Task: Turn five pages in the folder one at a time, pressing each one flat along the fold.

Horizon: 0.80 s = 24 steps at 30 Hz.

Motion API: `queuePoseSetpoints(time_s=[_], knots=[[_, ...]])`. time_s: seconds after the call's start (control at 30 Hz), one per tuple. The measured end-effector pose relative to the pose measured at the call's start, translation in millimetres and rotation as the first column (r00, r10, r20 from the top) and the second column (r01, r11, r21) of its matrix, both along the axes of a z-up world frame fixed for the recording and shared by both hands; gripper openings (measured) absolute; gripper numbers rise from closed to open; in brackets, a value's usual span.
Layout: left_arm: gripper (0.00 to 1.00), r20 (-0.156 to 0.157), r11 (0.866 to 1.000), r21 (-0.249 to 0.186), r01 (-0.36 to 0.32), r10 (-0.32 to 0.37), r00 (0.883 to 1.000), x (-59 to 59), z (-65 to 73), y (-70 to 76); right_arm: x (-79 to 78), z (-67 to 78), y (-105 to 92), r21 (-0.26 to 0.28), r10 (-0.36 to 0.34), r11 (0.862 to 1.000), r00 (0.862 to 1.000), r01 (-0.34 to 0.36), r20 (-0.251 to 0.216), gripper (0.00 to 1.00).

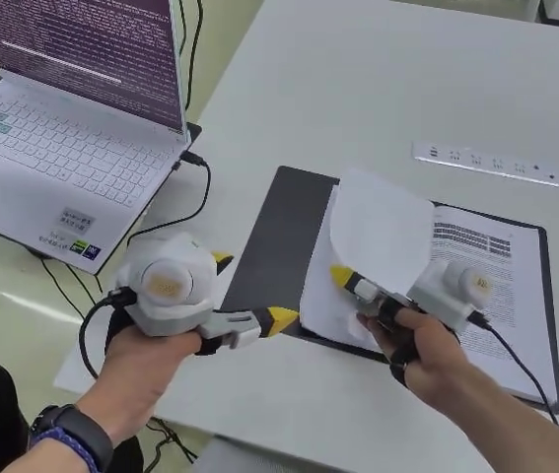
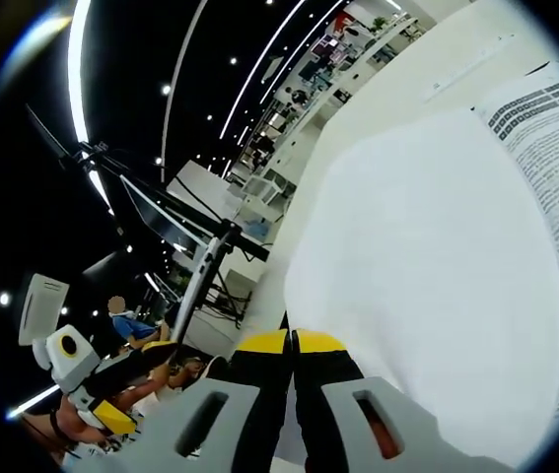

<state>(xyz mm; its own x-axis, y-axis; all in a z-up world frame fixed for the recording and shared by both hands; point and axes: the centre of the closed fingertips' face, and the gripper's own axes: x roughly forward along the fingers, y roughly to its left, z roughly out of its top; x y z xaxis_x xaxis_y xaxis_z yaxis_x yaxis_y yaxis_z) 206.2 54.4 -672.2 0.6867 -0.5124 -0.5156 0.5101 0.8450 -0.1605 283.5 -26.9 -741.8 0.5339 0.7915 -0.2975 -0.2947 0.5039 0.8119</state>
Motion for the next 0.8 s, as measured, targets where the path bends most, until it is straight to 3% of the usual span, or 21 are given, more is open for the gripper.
queuePoseSetpoints(time_s=[0.37, 0.53, 0.67, 0.8], knots=[[0.72, -0.006, 1.0, 0.01, 0.007, -0.007, 1.0, -1.0, -3.2, 2.9, 0.6, -29.0, 6.8, -0.032, -0.015, 0.999, 0.998, 0.012, -0.064, 0.0], [0.71, -0.019, 1.0, 0.013, 0.006, -0.006, 1.0, -2.1, -7.2, 6.4, -0.5, -44.4, 9.3, -0.05, -0.035, 0.998, 0.994, 0.03, -0.105, 0.05], [0.7, -0.024, 1.0, 0.015, 0.011, -0.011, 1.0, -2.6, -9.4, 6.6, -5.3, -43.1, 14.2, -0.044, -0.025, 0.999, 0.995, 0.021, -0.101, 0.14], [0.7, -0.032, 1.0, 0.007, 0.01, -0.01, 0.999, -2.2, -11.9, 5.6, -5.1, -38.0, 15.0, -0.001, -0.026, 1.0, 0.994, 0.026, -0.109, 0.21]])
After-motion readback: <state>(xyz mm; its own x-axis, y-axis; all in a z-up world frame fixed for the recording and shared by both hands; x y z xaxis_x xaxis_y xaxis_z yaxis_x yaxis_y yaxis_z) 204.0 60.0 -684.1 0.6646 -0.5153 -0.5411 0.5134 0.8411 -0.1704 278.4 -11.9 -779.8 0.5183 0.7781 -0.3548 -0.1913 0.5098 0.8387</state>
